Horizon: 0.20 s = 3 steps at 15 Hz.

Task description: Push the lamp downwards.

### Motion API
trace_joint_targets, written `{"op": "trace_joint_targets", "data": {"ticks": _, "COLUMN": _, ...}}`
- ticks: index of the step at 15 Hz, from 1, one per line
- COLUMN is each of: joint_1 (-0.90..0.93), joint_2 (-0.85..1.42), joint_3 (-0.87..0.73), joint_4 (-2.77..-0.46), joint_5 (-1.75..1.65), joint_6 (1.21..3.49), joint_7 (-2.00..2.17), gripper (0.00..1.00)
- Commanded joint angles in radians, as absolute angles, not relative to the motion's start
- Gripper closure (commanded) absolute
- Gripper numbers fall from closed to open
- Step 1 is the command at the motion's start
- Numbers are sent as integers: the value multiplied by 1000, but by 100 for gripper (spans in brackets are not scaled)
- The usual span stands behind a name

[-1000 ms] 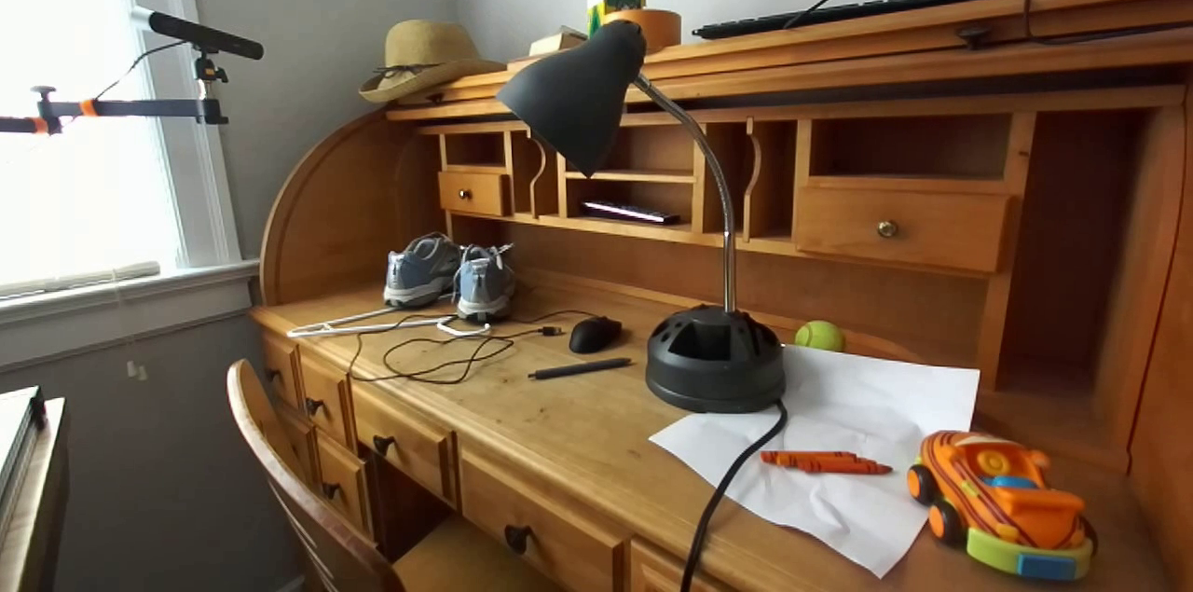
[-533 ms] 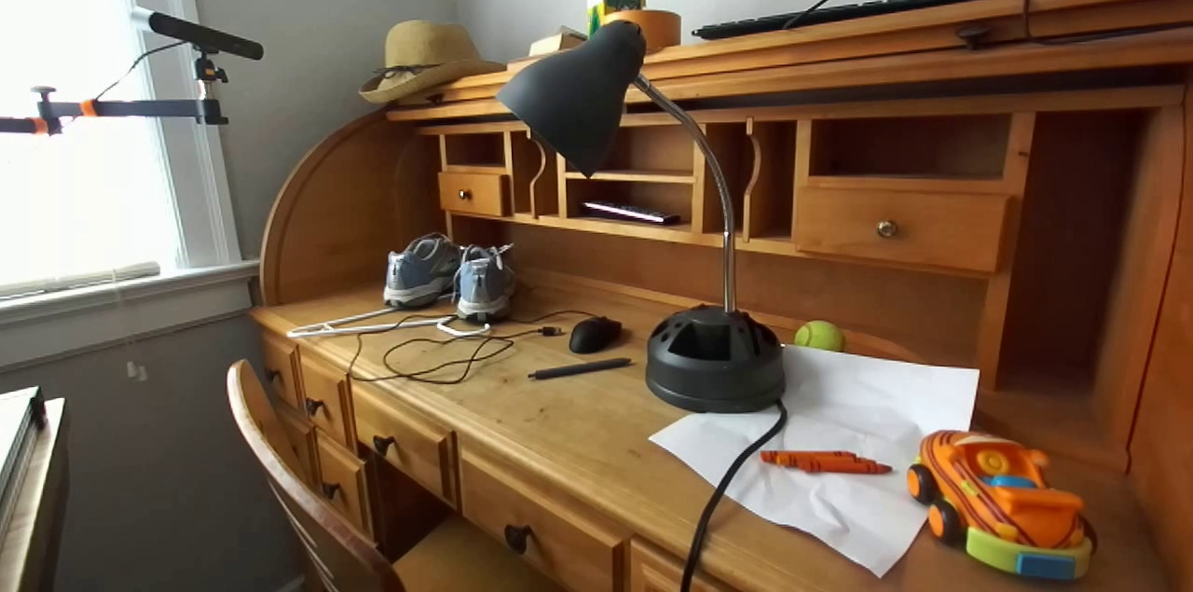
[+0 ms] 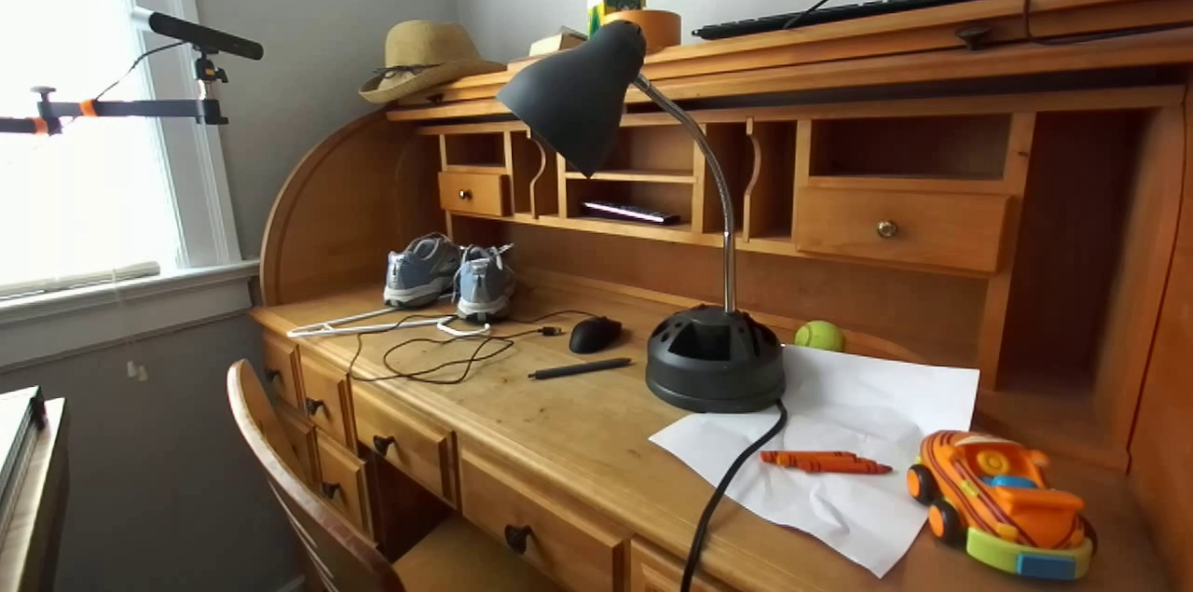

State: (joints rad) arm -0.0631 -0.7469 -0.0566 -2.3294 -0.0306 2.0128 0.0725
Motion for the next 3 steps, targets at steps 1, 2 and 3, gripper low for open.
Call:
{"op": "trace_joint_targets", "data": {"ticks": 1, "joint_1": -72, "joint_2": -745, "joint_3": -51, "joint_4": -2326, "joint_5": -26, "joint_6": 2010, "joint_7": 68, "gripper": 0}}
{"op": "trace_joint_targets", "data": {"ticks": 2, "joint_1": -72, "joint_2": -745, "joint_3": -51, "joint_4": -2326, "joint_5": -26, "joint_6": 2010, "joint_7": 68, "gripper": 0}}
{"op": "trace_joint_targets", "data": {"ticks": 3, "joint_1": -72, "joint_2": -745, "joint_3": -51, "joint_4": -2326, "joint_5": -26, "joint_6": 2010, "joint_7": 68, "gripper": 0}}
